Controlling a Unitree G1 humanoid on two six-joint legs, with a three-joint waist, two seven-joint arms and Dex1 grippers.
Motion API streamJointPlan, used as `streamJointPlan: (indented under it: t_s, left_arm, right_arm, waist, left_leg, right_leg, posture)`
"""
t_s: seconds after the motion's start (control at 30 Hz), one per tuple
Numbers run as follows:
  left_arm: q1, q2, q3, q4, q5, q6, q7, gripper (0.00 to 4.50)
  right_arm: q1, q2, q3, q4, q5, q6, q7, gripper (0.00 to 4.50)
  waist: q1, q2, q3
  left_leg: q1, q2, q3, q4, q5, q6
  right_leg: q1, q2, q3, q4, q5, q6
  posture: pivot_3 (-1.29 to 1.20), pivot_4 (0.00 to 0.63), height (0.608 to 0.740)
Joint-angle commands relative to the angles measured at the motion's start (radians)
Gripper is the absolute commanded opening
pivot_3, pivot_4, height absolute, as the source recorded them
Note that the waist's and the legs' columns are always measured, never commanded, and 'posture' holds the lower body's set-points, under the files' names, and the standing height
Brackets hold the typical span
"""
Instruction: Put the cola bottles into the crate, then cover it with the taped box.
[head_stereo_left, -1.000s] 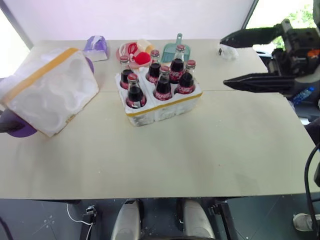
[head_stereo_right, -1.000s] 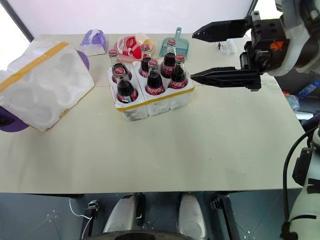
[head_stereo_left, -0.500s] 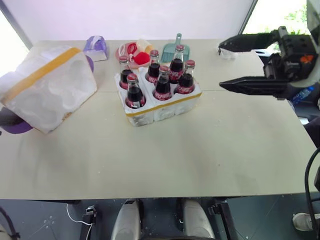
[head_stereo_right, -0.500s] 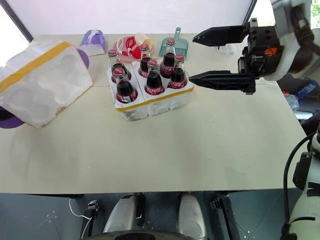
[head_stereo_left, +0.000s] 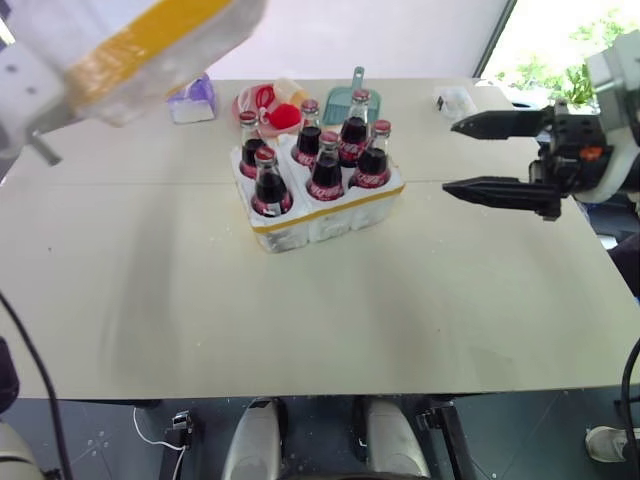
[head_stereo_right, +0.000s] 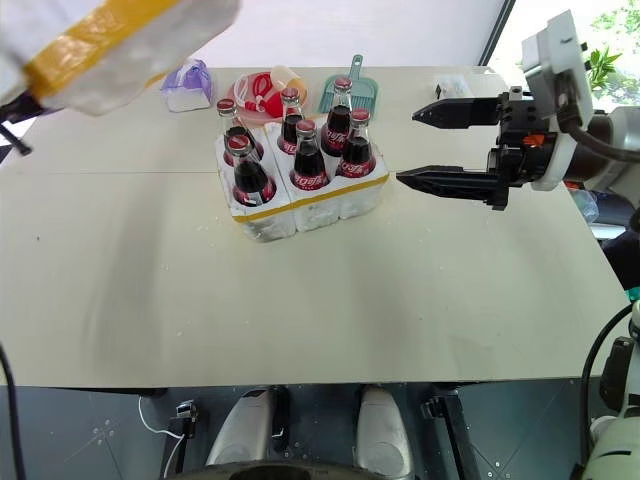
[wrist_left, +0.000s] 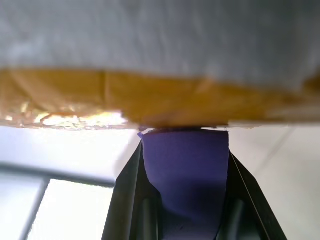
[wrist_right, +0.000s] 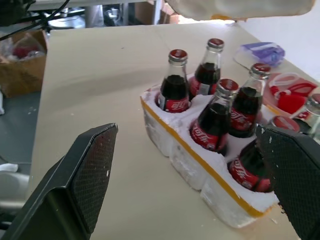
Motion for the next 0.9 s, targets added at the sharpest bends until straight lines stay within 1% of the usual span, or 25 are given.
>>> streamJointPlan:
  t_s: [0.03, 0.13, 0.27, 0.33, 0.43, 0.53, 0.63, 0.73, 0.8, 0.9]
  left_arm:
    - [-0.013, -0.020, -0.052, -0.262, 0.085, 0.139, 0.038, 0.75]
    - [-0.030, -0.030, -0.102, -0.364, 0.141, 0.194, 0.030, 0.75]
    - [-0.019, 0.027, -0.201, -0.432, 0.313, 0.130, 0.026, 0.75]
    - [0.006, 0.036, -0.250, -0.487, 0.384, 0.148, -0.009, 0.75]
    - [0.040, 0.007, -0.293, -0.575, 0.429, 0.154, -0.053, 0.75]
    - [0.052, -0.031, -0.288, -0.634, 0.429, 0.167, -0.085, 0.75]
    - [0.048, -0.047, -0.272, -0.649, 0.440, 0.178, -0.105, 0.75]
    - [0.051, -0.042, -0.268, -0.644, 0.468, 0.168, -0.117, 0.75]
    - [0.066, -0.021, -0.271, -0.640, 0.494, 0.138, -0.121, 0.75]
    - [0.073, -0.014, -0.274, -0.631, 0.527, 0.098, -0.115, 0.75]
  right_arm:
    - [0.011, 0.010, -0.060, -0.041, 0.032, -0.003, -0.037, 4.50]
    - [0.022, 0.019, -0.068, -0.045, 0.045, 0.001, -0.060, 4.50]
    - [0.030, 0.031, -0.082, -0.041, 0.057, -0.002, -0.082, 4.50]
    - [0.028, 0.043, -0.090, -0.040, 0.069, -0.001, -0.096, 4.50]
    - [0.025, 0.060, -0.094, -0.040, 0.078, -0.006, -0.120, 4.50]
    - [0.028, 0.070, -0.094, -0.039, 0.077, -0.012, -0.134, 4.50]
    - [0.036, 0.075, -0.093, -0.040, 0.075, -0.017, -0.141, 4.50]
    - [0.046, 0.085, -0.091, -0.042, 0.072, -0.026, -0.148, 4.50]
    - [0.046, 0.092, -0.089, -0.042, 0.071, -0.031, -0.156, 4.50]
    - [0.044, 0.102, -0.088, -0.040, 0.071, -0.038, -0.164, 4.50]
  waist:
    - [0.000, 0.000, 0.000]
    - [-0.004, 0.000, 0.000]
    - [-0.004, 0.000, 0.000]
    - [0.000, 0.000, 0.000]
    - [0.004, 0.000, 0.000]
    - [0.015, 0.000, 0.000]
    - [0.024, 0.000, 0.000]
    - [0.023, 0.000, 0.000]
    - [0.022, 0.000, 0.000]
    - [0.020, 0.000, 0.000]
  left_leg:
    - [0.000, 0.000, 0.000, 0.000, 0.000, 0.000]
    - [0.000, 0.000, 0.000, 0.000, 0.000, 0.000]
    - [0.001, 0.000, 0.000, 0.000, 0.000, 0.000]
    - [0.001, 0.000, 0.000, 0.000, 0.000, 0.000]
    - [0.001, 0.000, 0.000, 0.000, 0.000, 0.000]
    - [0.001, 0.000, 0.000, 0.001, 0.000, 0.000]
    - [0.001, 0.000, -0.001, 0.002, 0.000, 0.000]
    - [0.001, 0.000, -0.001, 0.002, 0.000, 0.000]
    - [0.001, 0.000, -0.001, 0.002, 0.000, 0.000]
    - [0.001, 0.000, -0.001, 0.002, 0.000, 0.000]
  right_leg:
    - [0.000, 0.000, 0.000, 0.000, 0.000, 0.000]
    - [0.000, 0.000, 0.001, 0.000, 0.000, 0.000]
    - [0.000, 0.001, 0.001, 0.000, 0.000, 0.000]
    - [0.000, 0.001, 0.001, 0.000, 0.000, 0.000]
    - [0.001, 0.001, 0.001, 0.000, 0.000, 0.000]
    - [0.002, 0.001, 0.001, -0.001, 0.000, 0.000]
    - [0.002, 0.001, 0.001, -0.001, 0.000, 0.000]
    - [0.002, 0.001, 0.001, -0.001, 0.000, 0.000]
    - [0.002, 0.001, 0.001, -0.001, 0.000, 0.000]
    - [0.002, 0.001, 0.001, 0.000, 0.000, 0.000]
  posture:
    - [0.00, 0.150, 0.736]
    - [0.00, 0.150, 0.736]
    - [0.00, 0.150, 0.736]
    - [0.00, 0.150, 0.736]
    - [0.00, 0.150, 0.736]
    - [0.00, 0.150, 0.736]
    - [0.00, 0.150, 0.736]
    - [0.00, 0.150, 0.736]
    - [0.00, 0.150, 0.736]
    - [0.00, 0.150, 0.736]
